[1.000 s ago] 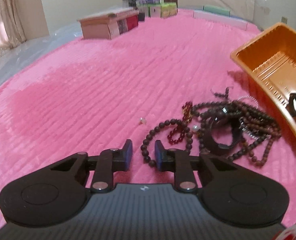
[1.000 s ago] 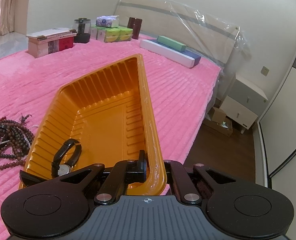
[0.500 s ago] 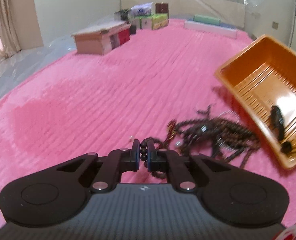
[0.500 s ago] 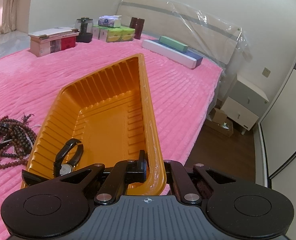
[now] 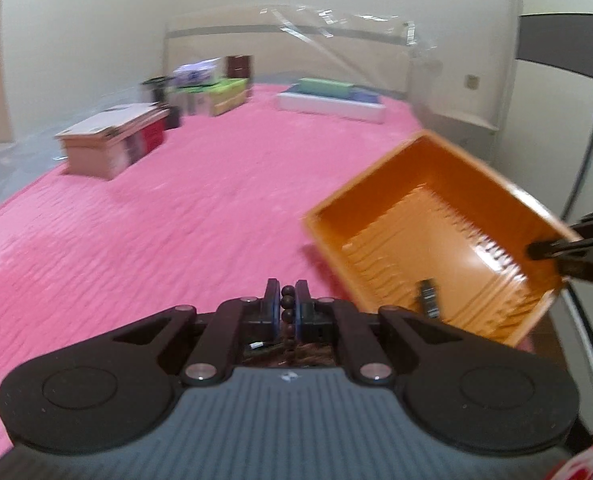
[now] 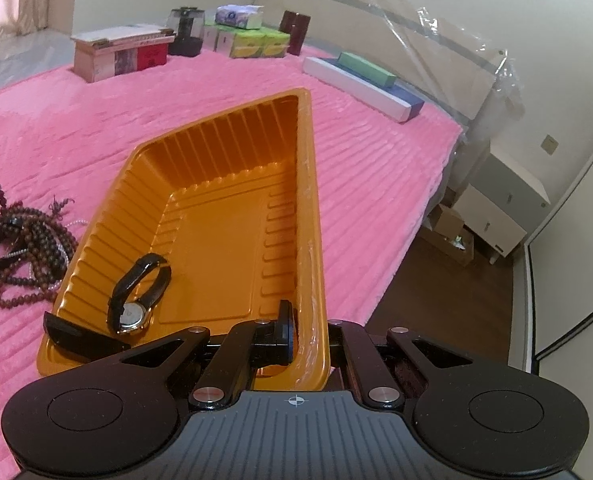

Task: Organize jewelry
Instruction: 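Lower the bead bracelet into the tray and open the left tool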

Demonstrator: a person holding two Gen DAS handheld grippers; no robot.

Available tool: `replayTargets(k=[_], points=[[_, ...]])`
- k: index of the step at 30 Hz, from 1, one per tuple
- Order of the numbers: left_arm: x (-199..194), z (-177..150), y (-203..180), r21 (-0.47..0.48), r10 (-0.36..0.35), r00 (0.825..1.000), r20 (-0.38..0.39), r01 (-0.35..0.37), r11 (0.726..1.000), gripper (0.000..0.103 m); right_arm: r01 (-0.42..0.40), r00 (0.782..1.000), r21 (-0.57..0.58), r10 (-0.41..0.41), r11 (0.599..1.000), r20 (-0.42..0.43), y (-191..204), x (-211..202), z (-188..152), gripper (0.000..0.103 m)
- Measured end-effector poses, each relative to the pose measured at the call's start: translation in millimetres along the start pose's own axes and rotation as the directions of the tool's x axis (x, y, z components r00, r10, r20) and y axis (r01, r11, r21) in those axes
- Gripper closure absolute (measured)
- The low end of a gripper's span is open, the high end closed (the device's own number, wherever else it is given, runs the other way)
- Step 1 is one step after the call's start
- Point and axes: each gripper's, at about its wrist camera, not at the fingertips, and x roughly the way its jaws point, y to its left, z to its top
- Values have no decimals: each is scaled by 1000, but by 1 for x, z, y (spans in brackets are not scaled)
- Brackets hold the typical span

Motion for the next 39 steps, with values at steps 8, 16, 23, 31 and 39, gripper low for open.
replayTargets(k=[8,16,23,31,39], points=[[14,23,-40,35,-148,989,21,148,988,97,-4,998,-34,2,999,-57,1,7,4,98],[38,30,-74,61,-248,969,-6,248,967,97,-9,998,-32,7,999,-65,2,9,6,98],[59,27,-98,57,-341,939,-50,344,937,97,-9,998,-29,7,1000,-64,1,9,5,98],[69,12,-82,36,-297,952,-77,300,953,84,-7,998,-23,5,1000,-66,1,10,5,98],[37,-15,8,-27,-24,998,-53,23,999,76,-20,997,-30,18,999,-73,1,9,5,98]])
